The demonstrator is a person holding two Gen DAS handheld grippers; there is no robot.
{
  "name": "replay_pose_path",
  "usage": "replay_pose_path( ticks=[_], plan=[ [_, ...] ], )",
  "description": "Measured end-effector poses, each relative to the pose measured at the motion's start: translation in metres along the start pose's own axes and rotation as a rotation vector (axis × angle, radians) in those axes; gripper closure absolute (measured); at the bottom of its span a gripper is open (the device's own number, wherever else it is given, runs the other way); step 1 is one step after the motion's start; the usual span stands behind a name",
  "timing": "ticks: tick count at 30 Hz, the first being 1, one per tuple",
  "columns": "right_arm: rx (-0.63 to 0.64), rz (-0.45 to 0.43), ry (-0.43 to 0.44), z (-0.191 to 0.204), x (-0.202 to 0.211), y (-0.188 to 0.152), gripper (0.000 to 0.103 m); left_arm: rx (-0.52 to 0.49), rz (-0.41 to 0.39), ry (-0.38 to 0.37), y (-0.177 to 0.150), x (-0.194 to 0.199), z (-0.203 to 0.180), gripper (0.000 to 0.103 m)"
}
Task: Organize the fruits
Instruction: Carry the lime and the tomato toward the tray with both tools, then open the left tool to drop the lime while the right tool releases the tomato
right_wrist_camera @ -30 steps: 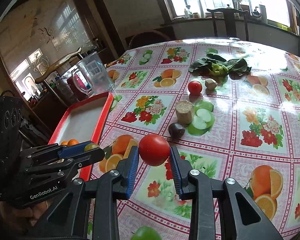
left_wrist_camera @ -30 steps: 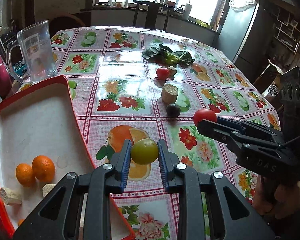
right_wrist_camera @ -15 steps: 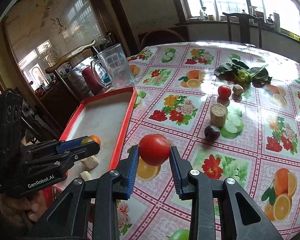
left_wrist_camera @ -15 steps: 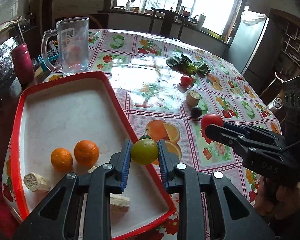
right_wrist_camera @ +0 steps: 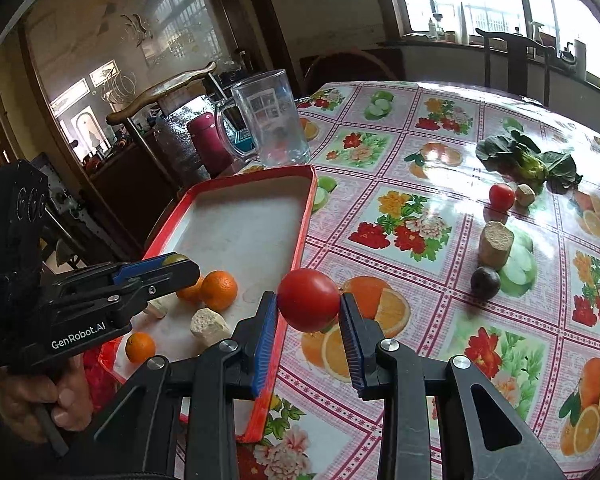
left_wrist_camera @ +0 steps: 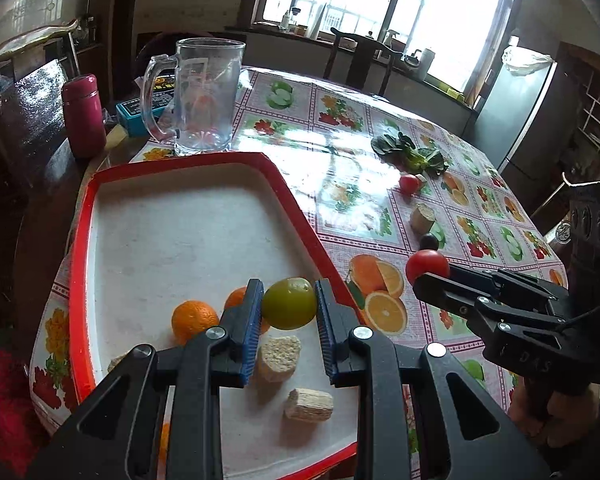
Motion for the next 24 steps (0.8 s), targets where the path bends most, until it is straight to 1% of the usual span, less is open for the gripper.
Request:
replay_pose_path(
  ticks=[7,15,19,24],
  plan=[
    [0.021,0.018,0.025,0.017,-0.021,0.005,0.071,0.027,-0.002,0.036,0.003,-0.001,0.028,0.08],
    [0.041,0.053,0.06,0.038,-0.054,0.012,0.071,0.061,-0.01,0.085,0.014,-0.004,0.065,0.08],
    [0.051,0.073,0.075,0.049,-0.073,0.016,0.071,0.089,0.005,0.103,0.013,-0.011,0.083,0.079],
    [0.074,0.112,0.08,0.06,-0.099,0.016,0.071,0.122,0.042,0.122,0.006,-0.024,0.101,0.079]
  ],
)
Point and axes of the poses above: each gripper's, at about its wrist camera, not at the fingertips, and x roughly against the way its jaws point, z to its left, y to its top, the point moved 8 cm from there along -x, roughly the way its jaws point, and after that the axes turned 10 degrees about -z, right-handed, at the moved point
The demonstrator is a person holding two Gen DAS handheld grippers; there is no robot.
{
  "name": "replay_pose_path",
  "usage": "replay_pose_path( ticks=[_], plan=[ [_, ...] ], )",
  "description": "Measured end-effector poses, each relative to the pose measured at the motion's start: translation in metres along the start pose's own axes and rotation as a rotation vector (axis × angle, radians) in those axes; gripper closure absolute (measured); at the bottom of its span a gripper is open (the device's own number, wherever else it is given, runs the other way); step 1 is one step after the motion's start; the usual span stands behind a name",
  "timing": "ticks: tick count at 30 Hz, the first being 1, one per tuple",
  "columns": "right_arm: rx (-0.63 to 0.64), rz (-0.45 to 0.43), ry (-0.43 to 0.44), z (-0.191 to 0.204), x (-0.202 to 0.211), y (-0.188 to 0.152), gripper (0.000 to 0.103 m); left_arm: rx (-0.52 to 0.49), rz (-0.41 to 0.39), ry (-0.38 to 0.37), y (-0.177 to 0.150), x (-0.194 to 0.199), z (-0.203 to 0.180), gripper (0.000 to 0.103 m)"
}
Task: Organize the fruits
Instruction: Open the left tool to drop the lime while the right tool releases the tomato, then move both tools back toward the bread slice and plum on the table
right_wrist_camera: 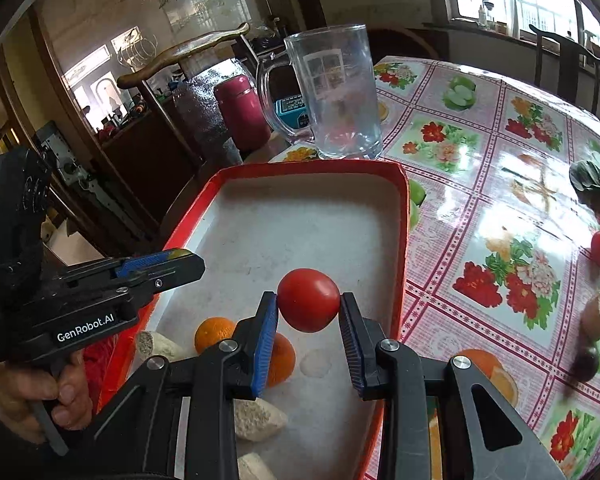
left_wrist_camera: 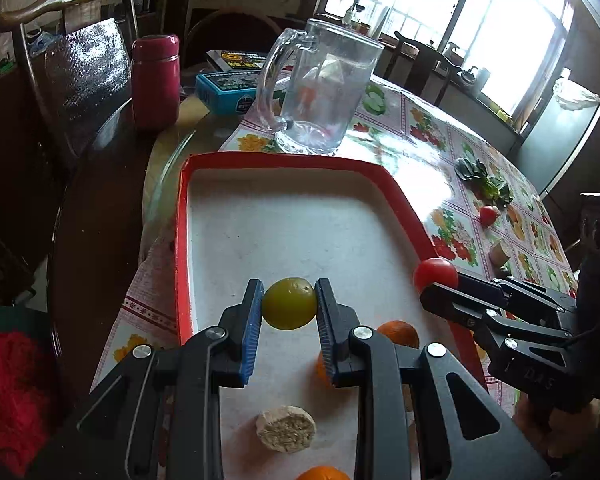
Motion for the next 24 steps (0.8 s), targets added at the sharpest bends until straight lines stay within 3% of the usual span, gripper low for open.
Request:
replay_pose_path(
  ticks=[6,11,14,24],
  plan=[
    [0.004,0.062,0.011,0.002,-0.023,-0.006,0.07,0.001,0.049,0.024,-0.009,-0.012,0.009,0.079],
    [0.007,0.061,0.015,0.001,-0.023,-0.004,0.066,0.015,0.083,0.049,-0.014,-0.015,0.014,0.076],
    [0.003,0.044,0.019,0.001,-0.016,-0.004,0.064,0.012,0.077,0.066,-0.015,-0.011,0.015,0.064],
    [-0.041,-0.038,0.019,-0.013,0.039,-0.005,0.064,0.01,0.02,0.046,-0.005,0.015,-0.001,0.063]
  ],
)
Point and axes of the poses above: each gripper's, at about its wrist camera, not at the fingertips, and x roughly against the way its jaws point, z to its left, y to its top, the point moved 8 cm from there along -x, roughly the way its jaws point, and after that the axes turned 10 degrees about -z, right-handed, at the moved point
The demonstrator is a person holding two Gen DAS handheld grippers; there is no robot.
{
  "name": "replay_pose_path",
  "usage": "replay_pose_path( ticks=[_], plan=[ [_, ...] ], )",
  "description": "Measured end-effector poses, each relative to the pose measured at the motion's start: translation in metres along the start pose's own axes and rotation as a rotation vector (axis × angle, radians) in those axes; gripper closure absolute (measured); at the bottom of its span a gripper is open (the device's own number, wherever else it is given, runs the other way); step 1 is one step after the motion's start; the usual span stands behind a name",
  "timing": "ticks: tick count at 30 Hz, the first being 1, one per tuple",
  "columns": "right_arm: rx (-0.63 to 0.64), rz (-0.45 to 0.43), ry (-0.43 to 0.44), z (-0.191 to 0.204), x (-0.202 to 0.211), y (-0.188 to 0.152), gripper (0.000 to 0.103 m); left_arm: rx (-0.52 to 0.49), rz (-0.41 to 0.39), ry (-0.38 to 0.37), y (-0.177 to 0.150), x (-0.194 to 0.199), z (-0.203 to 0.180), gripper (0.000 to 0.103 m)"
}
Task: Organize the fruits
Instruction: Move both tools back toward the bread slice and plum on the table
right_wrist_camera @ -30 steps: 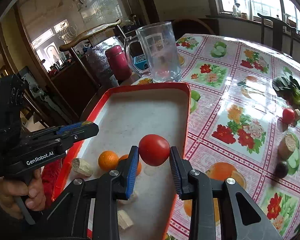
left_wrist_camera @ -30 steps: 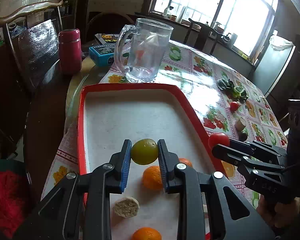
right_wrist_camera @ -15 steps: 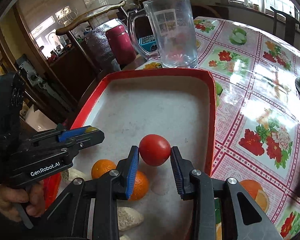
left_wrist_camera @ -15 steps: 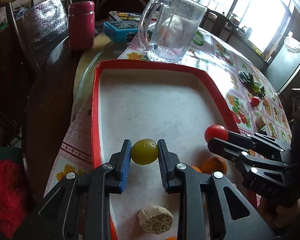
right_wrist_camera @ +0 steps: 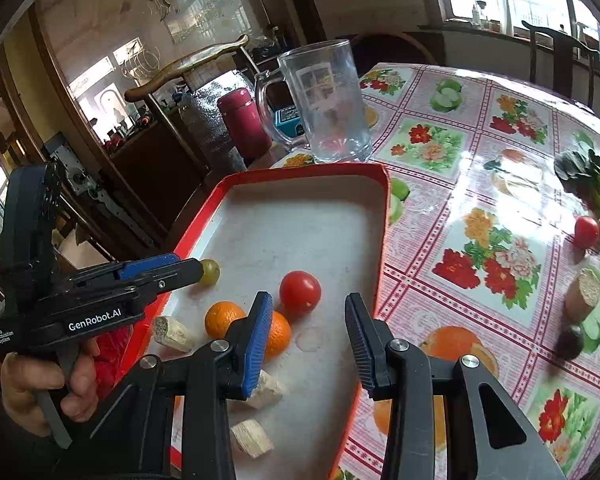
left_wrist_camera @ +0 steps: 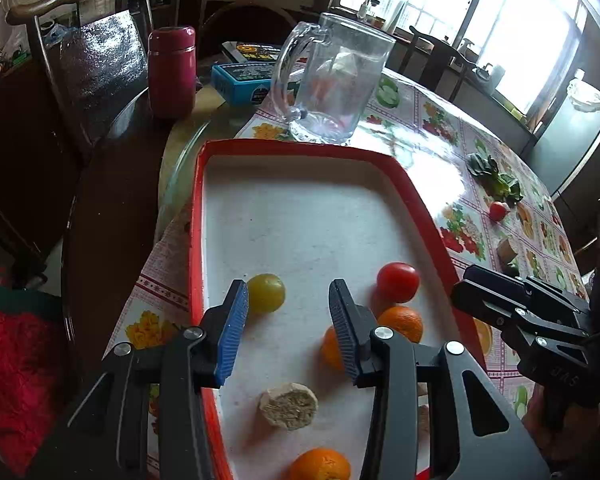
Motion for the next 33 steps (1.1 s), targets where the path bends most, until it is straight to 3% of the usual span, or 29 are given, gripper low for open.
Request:
replay_pose_path(
  ticks=[20,26,33],
  plan=[
    [-0.181,-0.069,-0.192,-0.133,0.104,-0.046,0.062,-0.17,0.006,-0.162,-0.009,0.01,-0.138,0.063],
    [-0.198,-0.091,-0.222,-0.155,0.103,-0.045,0.062,-0.22,0.021,-0.203,-0.012,0.003,-0.178,0.063],
    [-0.19,-0.066,-0.252,-0.174,0.066,-0.037,0.062,-0.226,0.042,-0.216,-0.011,-0.01,-0.199,0.063]
  ],
)
Point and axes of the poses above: each gripper's, at about its wrist camera, not at the fingertips, and x roughly against the way its jaws point, z to its left, y to its top, the point moved 8 cm from there along -x, roughly the way its jaws point, and after that the axes turned 10 degrees about -z, right-handed, at the moved point
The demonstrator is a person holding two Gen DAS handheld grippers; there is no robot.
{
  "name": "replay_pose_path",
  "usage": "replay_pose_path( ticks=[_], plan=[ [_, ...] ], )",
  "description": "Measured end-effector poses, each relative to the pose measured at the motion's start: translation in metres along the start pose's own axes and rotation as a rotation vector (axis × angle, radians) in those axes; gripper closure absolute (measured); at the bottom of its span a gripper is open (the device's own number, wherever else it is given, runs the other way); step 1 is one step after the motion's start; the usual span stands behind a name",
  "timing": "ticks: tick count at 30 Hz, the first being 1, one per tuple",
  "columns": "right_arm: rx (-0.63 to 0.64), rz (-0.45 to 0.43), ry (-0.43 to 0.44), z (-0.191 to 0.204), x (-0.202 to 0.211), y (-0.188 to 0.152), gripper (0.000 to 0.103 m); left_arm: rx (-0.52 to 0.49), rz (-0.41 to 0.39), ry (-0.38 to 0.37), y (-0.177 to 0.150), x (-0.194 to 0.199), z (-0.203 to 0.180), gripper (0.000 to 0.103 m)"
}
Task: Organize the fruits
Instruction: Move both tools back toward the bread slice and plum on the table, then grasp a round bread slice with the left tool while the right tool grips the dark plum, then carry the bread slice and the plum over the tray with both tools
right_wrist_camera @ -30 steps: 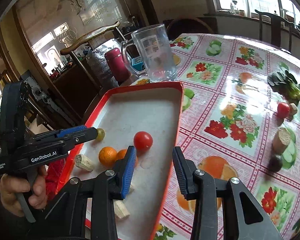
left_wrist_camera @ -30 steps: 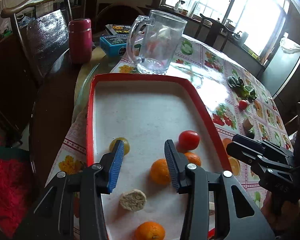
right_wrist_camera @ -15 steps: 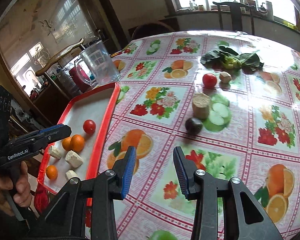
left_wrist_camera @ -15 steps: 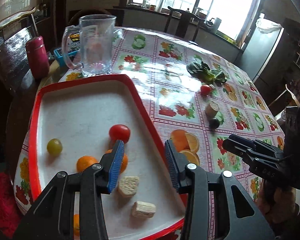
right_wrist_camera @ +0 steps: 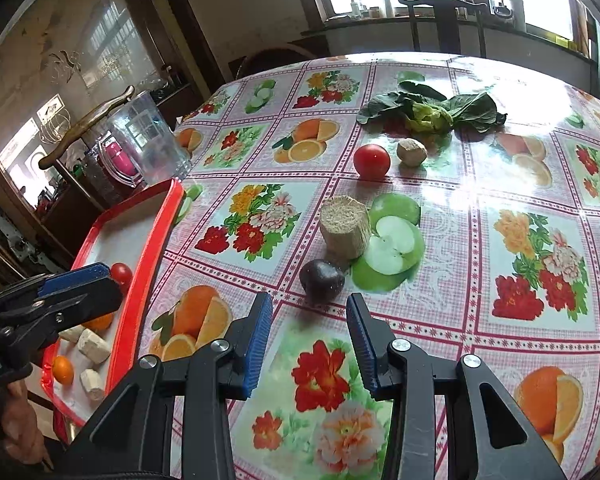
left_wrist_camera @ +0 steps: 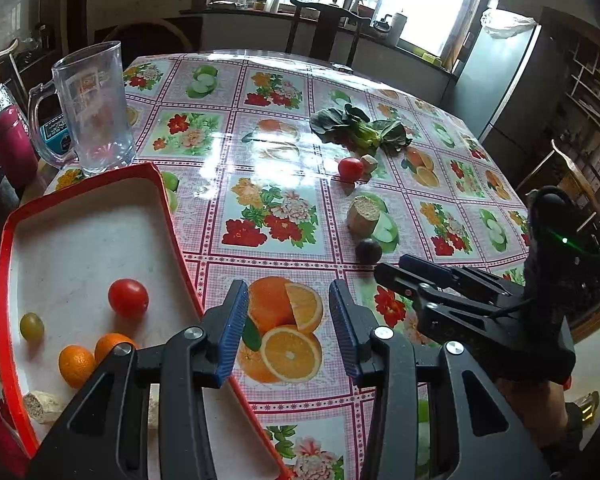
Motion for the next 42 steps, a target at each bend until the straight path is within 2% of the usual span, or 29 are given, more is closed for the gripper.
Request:
replay_pose_path(
  ticks=[2,4,5,7,14,16,20,21,22,23,24,31,42],
  plan=[
    [0.009,0.011,0.002,0.0,-0.01,0.0,0.067,0.0,0.01,0.002,0.001,-0.007,-0.003,0.063],
    [0.023,0.01,-0.009,-0.005,-0.011,0.0,0.083,-0.005,0.019,0.002,0.004,-0.016,-0.008,0.063],
    [0.022,0.004,-0.006,-0.007,-0.007,0.0,0.085,-0.01,0.022,0.0,0.005,-0.021,-0.011,0.063],
    [-0.019,-0.007,0.006,-0.02,0.005,-0.003,0.086,-0.025,0.028,-0.002,0.008,-0.032,-0.019,0.063],
    [-0.11,-0.037,-0.033,-0.069,0.04,-0.012,0.086,-0.072,0.08,-0.04,0.01,-0.088,-0.059,0.063],
    [-0.103,-0.047,-0.057,-0.077,0.046,-0.012,0.086,-0.08,0.095,-0.032,0.011,-0.104,-0.069,0.063],
    [-0.13,-0.049,-0.053,-0.09,0.054,-0.016,0.086,-0.095,0.115,-0.007,0.01,-0.134,-0.08,0.063],
    [-0.133,-0.049,-0.053,-0.091,0.055,-0.016,0.086,-0.105,0.084,0.001,0.014,-0.135,-0.082,0.063],
    [-0.137,-0.049,-0.05,-0.092,0.057,-0.017,0.086,-0.109,0.087,-0.001,0.015,-0.139,-0.085,0.063],
    [-0.141,-0.049,-0.047,-0.093,0.058,-0.018,0.086,-0.116,0.078,0.001,0.017,-0.14,-0.086,0.068],
    [-0.144,-0.05,-0.046,-0.093,0.059,-0.019,0.086,-0.12,0.078,0.002,0.017,-0.142,-0.088,0.073],
    [-0.147,-0.064,-0.028,-0.085,0.066,-0.018,0.086,-0.158,0.081,-0.03,0.003,-0.124,-0.092,0.072],
    [-0.09,-0.073,0.018,-0.039,0.074,-0.014,0.086,-0.085,0.028,-0.026,-0.011,-0.062,-0.054,0.072]
  ],
)
Point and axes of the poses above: each gripper's, at about its wrist camera, not at the fingertips, and x roughly against the way its jaws point, z to its left, y to its top, the point moved 8 cm from there along -x, roughly the way its jaws point, and after that the axes turned 10 degrees about -z, right-handed, at the moved point
